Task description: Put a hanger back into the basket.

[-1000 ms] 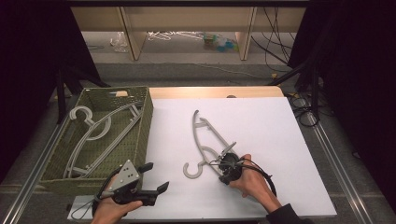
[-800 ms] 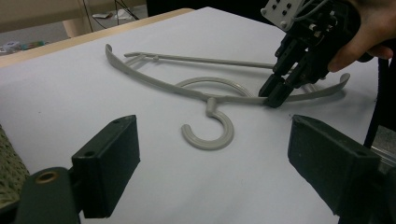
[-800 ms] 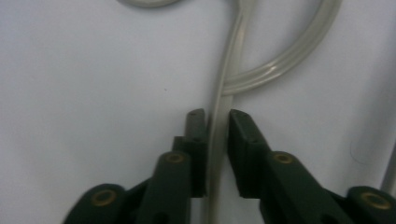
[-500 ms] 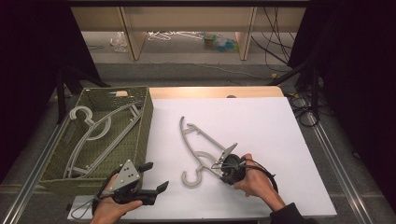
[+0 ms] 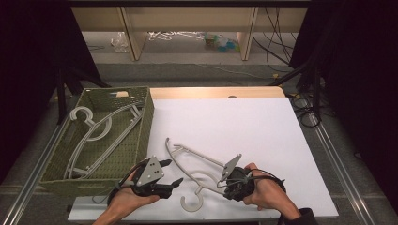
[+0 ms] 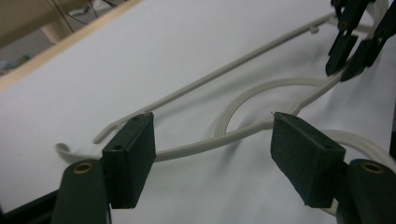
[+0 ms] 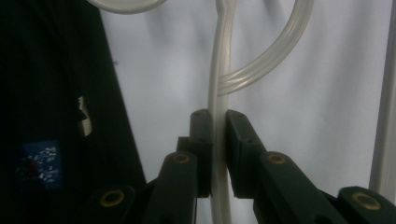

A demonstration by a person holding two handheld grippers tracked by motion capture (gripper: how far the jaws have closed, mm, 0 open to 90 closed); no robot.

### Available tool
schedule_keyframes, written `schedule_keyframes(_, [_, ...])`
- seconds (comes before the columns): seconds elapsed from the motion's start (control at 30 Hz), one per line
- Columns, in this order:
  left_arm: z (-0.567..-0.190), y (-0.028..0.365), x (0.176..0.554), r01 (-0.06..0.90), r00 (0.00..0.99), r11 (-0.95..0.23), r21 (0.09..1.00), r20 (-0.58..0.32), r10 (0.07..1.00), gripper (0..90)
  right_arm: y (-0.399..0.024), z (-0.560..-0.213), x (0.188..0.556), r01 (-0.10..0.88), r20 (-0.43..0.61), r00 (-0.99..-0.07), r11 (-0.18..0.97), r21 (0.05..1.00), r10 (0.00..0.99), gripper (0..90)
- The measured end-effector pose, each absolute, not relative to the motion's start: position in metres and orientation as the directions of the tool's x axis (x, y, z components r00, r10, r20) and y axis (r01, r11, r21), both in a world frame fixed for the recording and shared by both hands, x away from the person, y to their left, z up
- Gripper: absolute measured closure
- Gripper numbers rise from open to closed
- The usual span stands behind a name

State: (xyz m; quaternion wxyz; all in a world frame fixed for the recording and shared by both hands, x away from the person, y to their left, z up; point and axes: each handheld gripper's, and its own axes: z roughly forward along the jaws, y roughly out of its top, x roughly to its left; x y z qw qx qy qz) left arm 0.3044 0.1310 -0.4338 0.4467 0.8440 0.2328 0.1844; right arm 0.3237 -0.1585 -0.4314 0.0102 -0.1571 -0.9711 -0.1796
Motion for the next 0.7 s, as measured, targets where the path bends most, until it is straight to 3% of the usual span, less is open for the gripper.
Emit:
schedule_keyframes(0.2, [-0.444, 0.112, 0.314, 0.177, 0.877, -0.630, 0.756, 0.169, 0.449, 33.6, -0.159, -0.426, 0.320, 0.296, 0.098, -0.955, 0.885, 0.359, 0.280, 82.0])
schedule_keyframes(0.47, [-0.448, 0.111, 0.318, 0.125, 0.900, -0.643, 0.756, 0.187, 0.395, 40.5, -0.161, -0.419, 0.318, 0.227, 0.062, -0.974, 0.917, 0.327, 0.219, 81.9])
schedule_keyframes(0.7, [-0.457, 0.103, 0.314, 0.078, 0.929, -0.703, 0.707, 0.204, 0.309, 40.3, -0.161, -0.421, 0.317, 0.210, 0.076, -0.978, 0.918, 0.338, 0.195, 81.9])
